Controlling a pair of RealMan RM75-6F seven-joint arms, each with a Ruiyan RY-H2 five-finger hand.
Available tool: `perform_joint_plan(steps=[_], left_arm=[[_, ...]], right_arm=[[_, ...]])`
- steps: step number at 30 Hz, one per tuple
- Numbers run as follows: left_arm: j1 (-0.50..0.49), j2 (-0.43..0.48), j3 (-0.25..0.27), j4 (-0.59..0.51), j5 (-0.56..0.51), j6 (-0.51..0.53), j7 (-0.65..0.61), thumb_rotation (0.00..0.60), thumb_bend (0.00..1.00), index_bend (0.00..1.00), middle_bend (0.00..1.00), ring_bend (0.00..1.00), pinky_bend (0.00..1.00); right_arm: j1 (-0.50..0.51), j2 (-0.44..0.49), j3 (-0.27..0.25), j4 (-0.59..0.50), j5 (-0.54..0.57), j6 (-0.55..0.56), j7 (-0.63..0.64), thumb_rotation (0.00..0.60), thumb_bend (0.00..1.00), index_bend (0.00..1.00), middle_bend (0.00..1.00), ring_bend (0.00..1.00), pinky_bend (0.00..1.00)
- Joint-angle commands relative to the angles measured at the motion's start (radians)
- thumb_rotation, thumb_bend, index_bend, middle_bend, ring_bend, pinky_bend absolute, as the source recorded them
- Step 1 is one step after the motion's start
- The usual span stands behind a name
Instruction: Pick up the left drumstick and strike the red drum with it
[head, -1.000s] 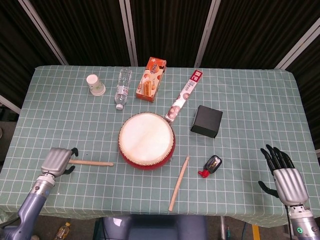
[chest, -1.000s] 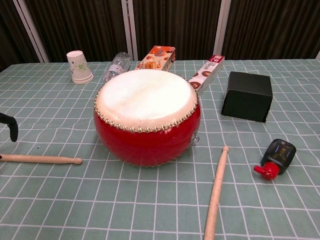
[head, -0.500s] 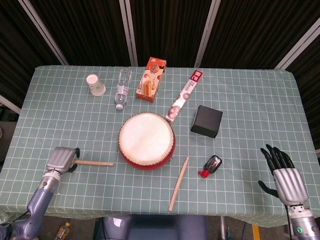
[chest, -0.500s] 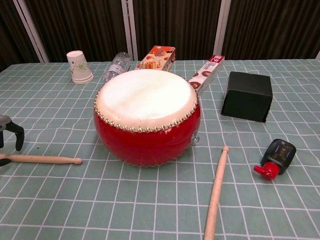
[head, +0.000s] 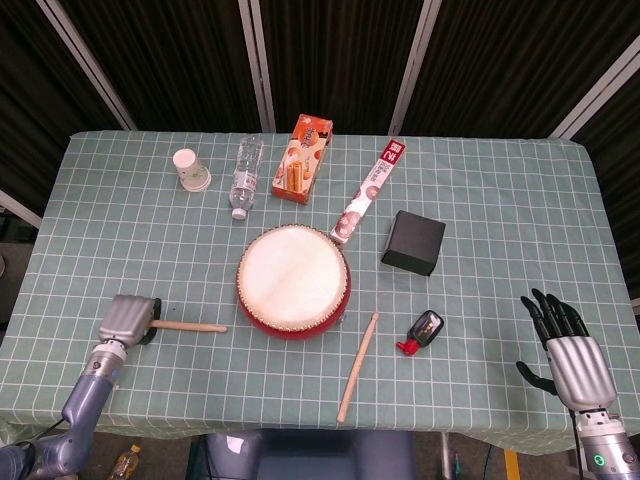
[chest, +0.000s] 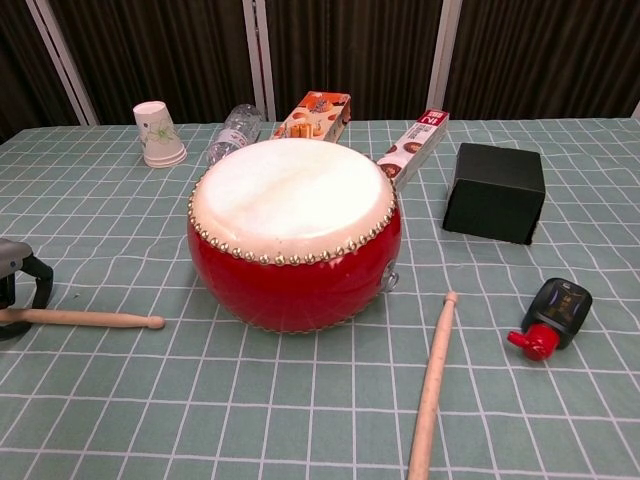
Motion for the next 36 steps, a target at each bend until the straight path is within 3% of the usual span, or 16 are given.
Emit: perform_joint_plan(steps=[1, 3, 6, 11, 25, 30, 36], left_arm=[[-0.002, -0.005, 0.007, 0.005, -0.003, 0.000, 0.003, 0.600, 0.39, 0.57, 1.00, 1.00, 0.89], [-0.002, -0.006, 0.011, 0.004, -0.002, 0.002, 0.003, 0.600, 0.50, 0.65, 1.00, 1.00, 0.89], [-0.002, 0.001, 0.013, -0.009, 0.005, 0.012, -0.002, 0.600, 0.55, 0.71, 1.00, 1.00, 0.89], [0.000, 0.041, 0.003, -0.064, 0.036, 0.041, -0.029, 0.600, 0.56, 0.72, 1.00, 1.00, 0.89], [0.036, 0.264, -0.088, -0.399, 0.181, 0.202, -0.215, 0.600, 0.56, 0.73, 1.00, 1.00, 0.89], [0.030, 0.309, -0.126, -0.465, 0.190, 0.237, -0.222, 0.600, 0.56, 0.73, 1.00, 1.00, 0.89], [-0.021, 0.304, -0.185, -0.500, 0.118, 0.241, -0.152, 0.600, 0.56, 0.73, 1.00, 1.00, 0.89]], right_arm=[[0.000, -0.001, 0.000, 0.001, 0.000, 0.001, 0.000, 0.600, 0.25, 0.00, 0.00, 0.00, 0.12], [0.000, -0.001, 0.000, 0.001, 0.000, 0.001, 0.001, 0.600, 0.25, 0.00, 0.00, 0.00, 0.12], [0.000, 0.000, 0.001, 0.000, 0.001, 0.001, 0.002, 0.600, 0.25, 0.00, 0.00, 0.00, 0.12], [0.000, -0.001, 0.001, 0.001, 0.001, 0.001, 0.003, 0.600, 0.25, 0.00, 0.00, 0.00, 0.12], [-0.002, -0.003, 0.000, 0.002, -0.002, 0.006, -0.005, 0.600, 0.25, 0.00, 0.00, 0.00, 0.12], [-0.001, -0.001, 0.002, -0.001, 0.001, 0.003, -0.007, 0.600, 0.25, 0.00, 0.00, 0.00, 0.12], [0.000, -0.002, 0.001, -0.002, 0.000, 0.002, -0.010, 0.600, 0.25, 0.00, 0.00, 0.00, 0.12]])
